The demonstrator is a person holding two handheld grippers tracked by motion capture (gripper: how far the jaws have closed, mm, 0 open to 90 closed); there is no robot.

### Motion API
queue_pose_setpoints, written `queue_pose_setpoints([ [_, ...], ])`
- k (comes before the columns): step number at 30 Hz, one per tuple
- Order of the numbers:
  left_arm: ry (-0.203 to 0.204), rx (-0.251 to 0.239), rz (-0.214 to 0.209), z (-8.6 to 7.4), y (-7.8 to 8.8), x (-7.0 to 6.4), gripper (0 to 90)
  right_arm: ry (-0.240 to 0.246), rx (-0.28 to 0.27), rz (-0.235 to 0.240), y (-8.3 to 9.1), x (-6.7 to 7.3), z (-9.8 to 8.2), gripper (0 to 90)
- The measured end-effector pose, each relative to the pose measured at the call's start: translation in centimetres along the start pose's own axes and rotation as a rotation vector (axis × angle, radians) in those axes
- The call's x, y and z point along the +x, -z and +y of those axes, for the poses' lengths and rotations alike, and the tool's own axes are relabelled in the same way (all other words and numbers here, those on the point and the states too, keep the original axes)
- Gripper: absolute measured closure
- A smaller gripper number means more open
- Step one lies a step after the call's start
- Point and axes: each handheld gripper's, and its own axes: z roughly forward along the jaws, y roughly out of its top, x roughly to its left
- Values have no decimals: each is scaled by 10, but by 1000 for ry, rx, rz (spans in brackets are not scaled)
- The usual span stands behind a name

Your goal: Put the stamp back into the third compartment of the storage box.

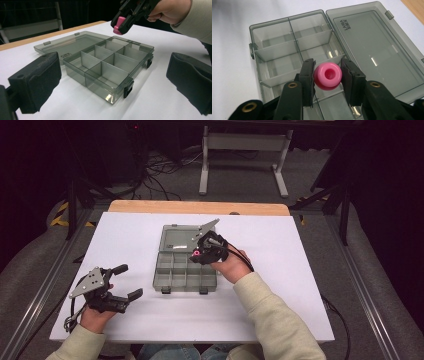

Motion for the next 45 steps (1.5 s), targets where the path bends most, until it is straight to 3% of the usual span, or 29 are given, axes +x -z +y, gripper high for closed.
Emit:
queue_pose_setpoints([
  [8,0,0,-2,0,0,0,6,-4,20,19,-13,1,-1,649],
  [19,-7,5,-1,0,0,0,6,-40,55,26,-31,-10,-7,647],
  [45,-1,8,-7,0,-1,0,6,-57,108,29,-50,-12,-13,645],
])
